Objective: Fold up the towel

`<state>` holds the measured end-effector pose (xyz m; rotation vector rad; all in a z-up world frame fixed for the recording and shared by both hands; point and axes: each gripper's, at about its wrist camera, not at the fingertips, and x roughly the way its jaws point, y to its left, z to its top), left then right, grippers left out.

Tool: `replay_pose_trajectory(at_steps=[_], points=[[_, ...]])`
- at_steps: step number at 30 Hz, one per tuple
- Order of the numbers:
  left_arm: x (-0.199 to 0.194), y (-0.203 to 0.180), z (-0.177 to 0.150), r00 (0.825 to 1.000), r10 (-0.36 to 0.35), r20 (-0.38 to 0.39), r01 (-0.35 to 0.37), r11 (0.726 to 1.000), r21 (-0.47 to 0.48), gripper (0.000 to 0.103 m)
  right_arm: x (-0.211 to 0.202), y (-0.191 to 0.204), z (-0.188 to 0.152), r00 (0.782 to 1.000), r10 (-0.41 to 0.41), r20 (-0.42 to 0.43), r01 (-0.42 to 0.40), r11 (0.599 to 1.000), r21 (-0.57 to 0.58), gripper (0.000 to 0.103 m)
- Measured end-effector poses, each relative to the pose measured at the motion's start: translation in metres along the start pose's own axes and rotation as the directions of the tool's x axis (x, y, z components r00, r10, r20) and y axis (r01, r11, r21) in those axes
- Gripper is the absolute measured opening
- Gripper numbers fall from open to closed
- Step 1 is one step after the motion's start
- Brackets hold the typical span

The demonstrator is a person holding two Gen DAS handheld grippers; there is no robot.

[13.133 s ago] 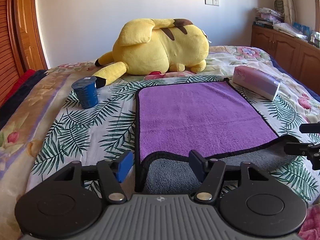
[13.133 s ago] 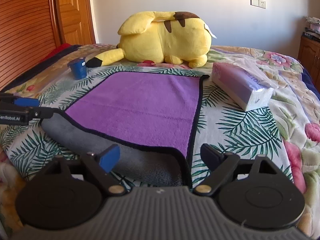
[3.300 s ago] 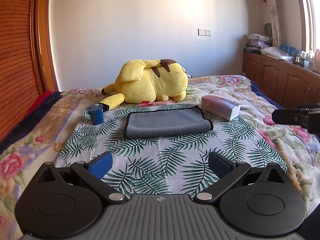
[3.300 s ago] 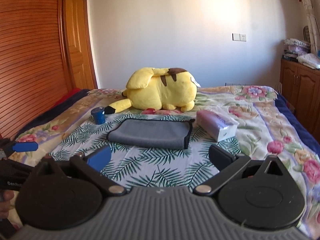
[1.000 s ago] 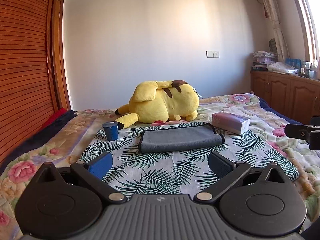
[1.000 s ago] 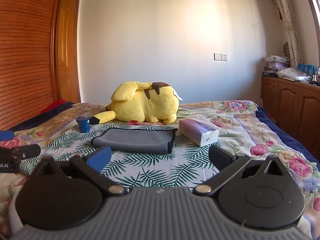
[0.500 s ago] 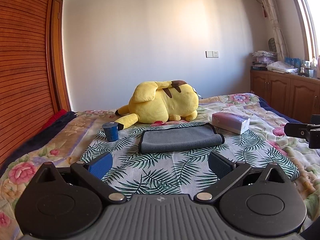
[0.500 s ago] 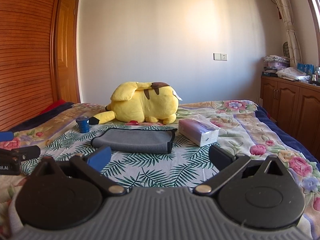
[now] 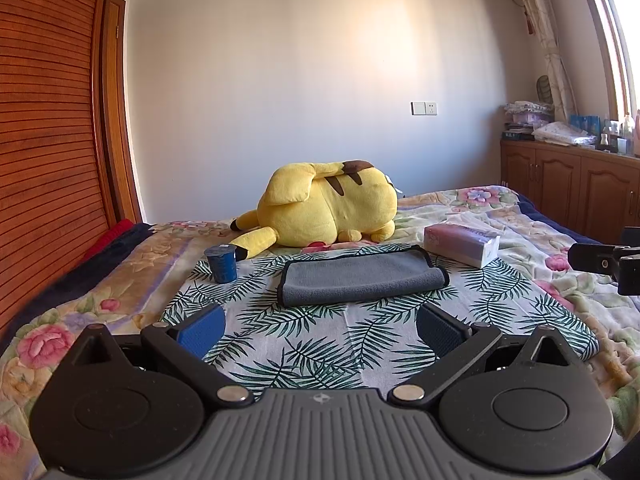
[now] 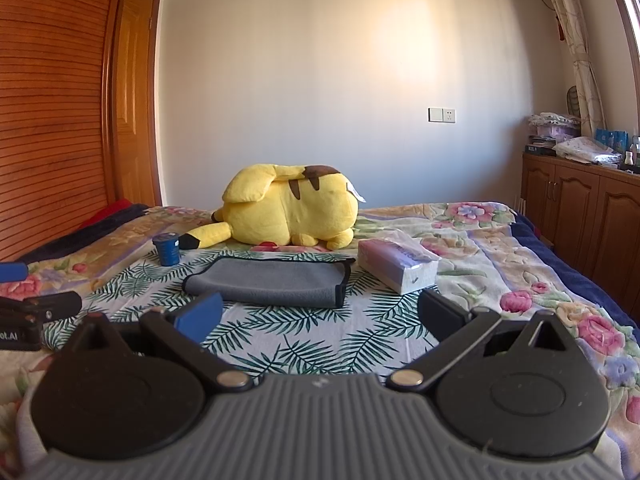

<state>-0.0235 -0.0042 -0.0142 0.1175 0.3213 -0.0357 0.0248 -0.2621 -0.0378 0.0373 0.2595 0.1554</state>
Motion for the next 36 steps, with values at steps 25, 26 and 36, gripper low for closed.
replay_pose_trajectory(at_steps=[25,26,36], points=[[0.0001,-0.0009,-0.0005,1.000,0.002,-0.002,-0.002,1.000,0.005,0.103,0.0001,0.0006,-0.0003,1.000,0.000,0.001,0.000,1.000,0.000,0.103],[0.0000,-0.0009,-0.0004,1.000,0.002,-0.001,-0.002,1.000,0.005,0.103,0.0002,0.0006,-0.0004,1.000,0.000,0.000,0.000,1.000,0.000,0.103],[0.0020,0.0003,-0.0029,1.000,0.003,-0.003,-0.003,1.000,0.005,0.103,-0.0001,0.0008,-0.0006,1.000,0.000,0.001,0.000,1.000,0.000,0.103]])
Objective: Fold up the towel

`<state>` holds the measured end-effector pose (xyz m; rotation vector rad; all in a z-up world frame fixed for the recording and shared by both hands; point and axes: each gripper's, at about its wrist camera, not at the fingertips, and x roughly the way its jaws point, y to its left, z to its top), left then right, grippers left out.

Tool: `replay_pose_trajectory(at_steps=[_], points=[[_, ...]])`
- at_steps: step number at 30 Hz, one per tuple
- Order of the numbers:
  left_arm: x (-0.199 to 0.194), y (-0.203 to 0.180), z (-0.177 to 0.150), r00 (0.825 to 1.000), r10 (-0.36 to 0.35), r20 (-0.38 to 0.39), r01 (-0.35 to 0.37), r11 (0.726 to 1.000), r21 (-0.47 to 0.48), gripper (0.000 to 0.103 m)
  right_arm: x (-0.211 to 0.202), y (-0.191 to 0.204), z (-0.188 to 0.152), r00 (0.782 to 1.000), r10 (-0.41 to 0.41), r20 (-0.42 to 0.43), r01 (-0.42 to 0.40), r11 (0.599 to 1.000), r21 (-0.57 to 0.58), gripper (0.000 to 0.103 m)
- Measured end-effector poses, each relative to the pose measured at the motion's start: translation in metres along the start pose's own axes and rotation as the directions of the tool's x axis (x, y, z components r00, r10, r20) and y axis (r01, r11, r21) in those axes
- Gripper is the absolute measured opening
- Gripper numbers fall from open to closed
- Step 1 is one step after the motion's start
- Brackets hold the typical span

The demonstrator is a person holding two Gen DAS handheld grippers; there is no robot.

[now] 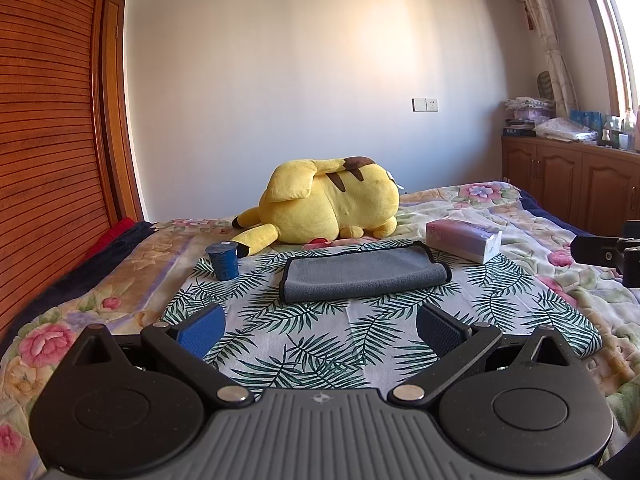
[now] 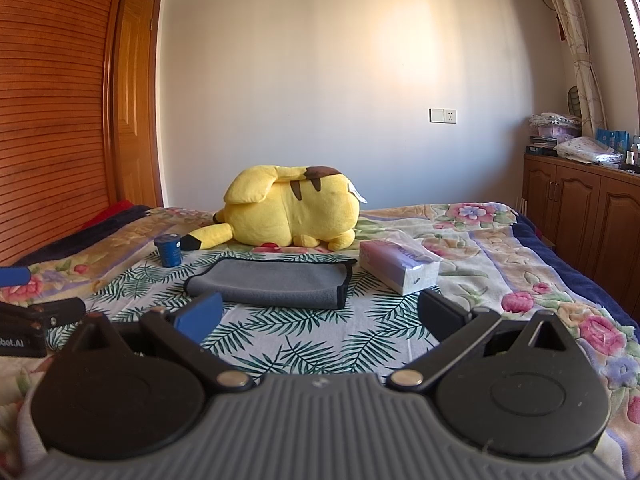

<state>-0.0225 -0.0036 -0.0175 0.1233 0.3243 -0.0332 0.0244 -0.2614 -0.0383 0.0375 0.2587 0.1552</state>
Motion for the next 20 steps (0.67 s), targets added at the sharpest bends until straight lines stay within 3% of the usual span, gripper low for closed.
replay_pose_trajectory(at_steps=[20], points=[[0.0014,0.0002,-0.0013,1.000,0.001,-0.001,-0.001,1.000,0.003,0.103,-0.0002,0.0002,-0.0004,1.000,0.000,0.001,0.000,1.000,0.000,0.103]])
